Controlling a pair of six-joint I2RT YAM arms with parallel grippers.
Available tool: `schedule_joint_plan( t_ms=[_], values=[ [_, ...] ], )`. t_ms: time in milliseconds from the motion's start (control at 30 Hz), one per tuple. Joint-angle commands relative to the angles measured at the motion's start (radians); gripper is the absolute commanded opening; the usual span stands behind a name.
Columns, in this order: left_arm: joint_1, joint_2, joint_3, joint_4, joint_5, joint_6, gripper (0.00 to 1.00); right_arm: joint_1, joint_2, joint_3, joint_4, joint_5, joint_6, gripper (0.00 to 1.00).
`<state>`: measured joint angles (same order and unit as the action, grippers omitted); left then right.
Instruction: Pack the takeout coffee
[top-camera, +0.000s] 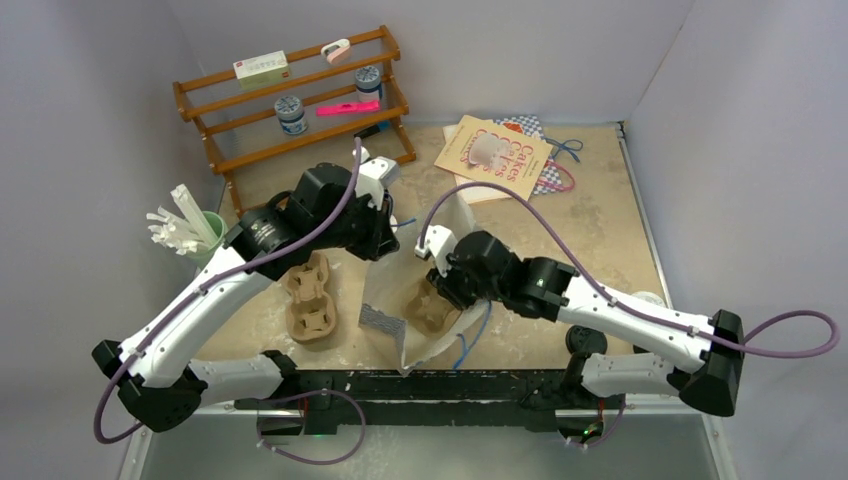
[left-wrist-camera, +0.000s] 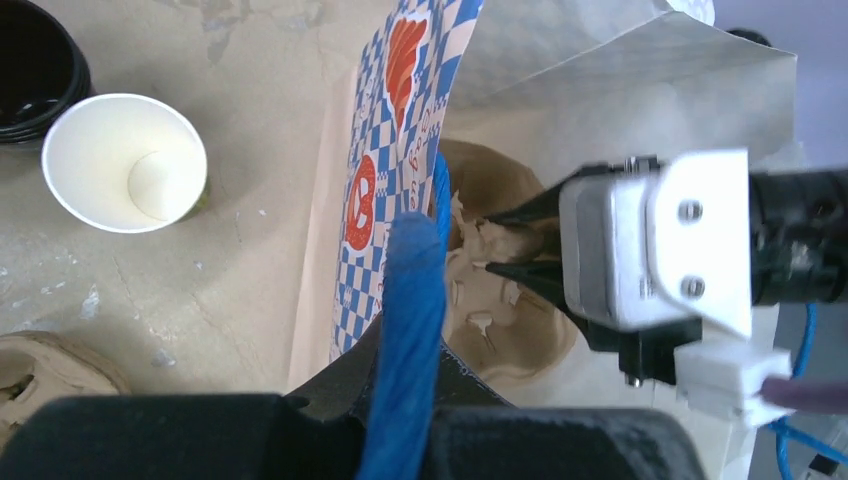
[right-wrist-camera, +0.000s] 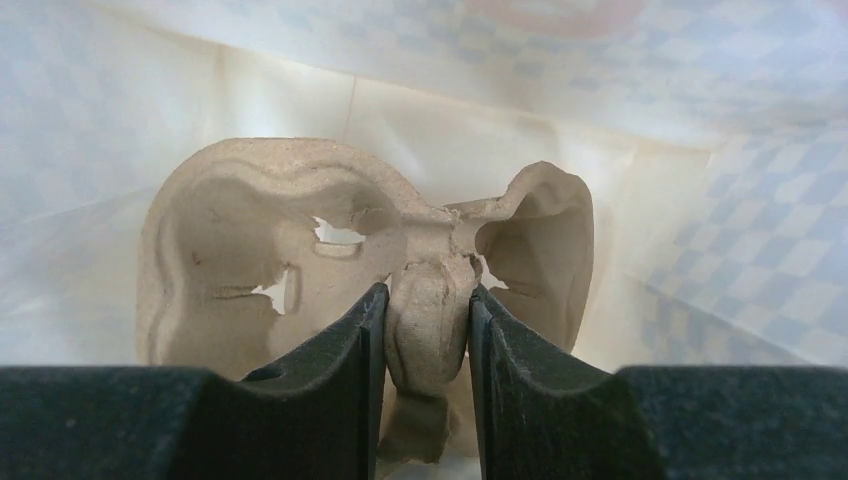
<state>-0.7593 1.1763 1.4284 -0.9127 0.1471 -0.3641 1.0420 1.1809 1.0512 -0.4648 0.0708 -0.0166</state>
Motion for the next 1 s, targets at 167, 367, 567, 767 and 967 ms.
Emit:
schedule_joint_plan(
  t_ms=[167, 367, 567, 767, 967],
  values=[
    [0.003, -0.067, 0.0, 0.203, -0.072, -0.117, 0.0, 0.125, -0.086, -0.112, 0.212, 0.321, 0.032, 0.37],
    [0.0, -0.087, -0.115, 0.371, 0.1, -0.141, 0.0, 0.131, -0.085, -0.222, 0.397, 0.422, 0.031, 0.42],
    [-0.002, -0.093, -0.127, 0.38, 0.172, -0.115, 0.0, 0.131, -0.002, -0.258, 0.446, 0.466, 0.112, 0.41],
    [-0.002, -0.061, -0.07, 0.321, 0.182, -0.109, 0.0, 0.131, 0.023, -0.293, 0.438, 0.419, 0.148, 0.41],
    [-0.002, -0.033, -0.048, 0.293, 0.174, -0.108, 0.0, 0.127, -0.049, -0.284, 0.361, 0.424, 0.192, 0.79]
  ],
)
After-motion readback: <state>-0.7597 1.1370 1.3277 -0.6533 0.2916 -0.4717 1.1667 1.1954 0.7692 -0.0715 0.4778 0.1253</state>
